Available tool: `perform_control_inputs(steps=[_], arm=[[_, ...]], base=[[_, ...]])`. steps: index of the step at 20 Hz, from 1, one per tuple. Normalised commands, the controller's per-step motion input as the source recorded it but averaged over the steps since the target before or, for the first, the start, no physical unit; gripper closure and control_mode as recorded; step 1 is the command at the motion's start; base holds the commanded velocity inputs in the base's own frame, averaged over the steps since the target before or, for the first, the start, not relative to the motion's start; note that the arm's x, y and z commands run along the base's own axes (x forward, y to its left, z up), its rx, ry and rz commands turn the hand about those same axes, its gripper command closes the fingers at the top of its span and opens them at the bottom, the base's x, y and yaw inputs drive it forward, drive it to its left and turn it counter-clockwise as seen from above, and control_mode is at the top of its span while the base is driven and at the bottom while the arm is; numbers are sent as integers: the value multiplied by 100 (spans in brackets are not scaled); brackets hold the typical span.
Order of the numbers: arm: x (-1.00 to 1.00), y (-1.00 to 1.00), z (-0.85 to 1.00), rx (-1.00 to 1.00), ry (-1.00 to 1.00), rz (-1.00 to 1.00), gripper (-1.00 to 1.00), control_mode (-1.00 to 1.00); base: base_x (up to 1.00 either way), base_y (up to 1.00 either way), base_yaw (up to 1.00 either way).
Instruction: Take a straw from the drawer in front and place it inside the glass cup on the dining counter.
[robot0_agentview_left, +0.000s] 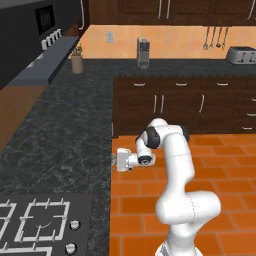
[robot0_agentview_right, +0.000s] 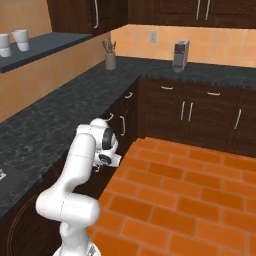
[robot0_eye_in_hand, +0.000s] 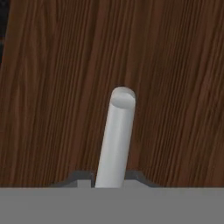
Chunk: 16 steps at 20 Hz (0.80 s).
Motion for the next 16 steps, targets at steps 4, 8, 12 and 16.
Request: perform_control_inputs(steps=[4, 8, 12, 16], arm=[[-59, -82, 0, 0, -2, 0, 100, -100], [-51, -100, 0, 0, 0, 0, 100, -100], [-30, -100, 5, 0, 0, 0, 100, -100], [-14, -100, 10, 0, 0, 0, 100, -100]], base=[[0, 0, 0], [0, 0, 0], [0, 0, 0], [0, 0, 0]])
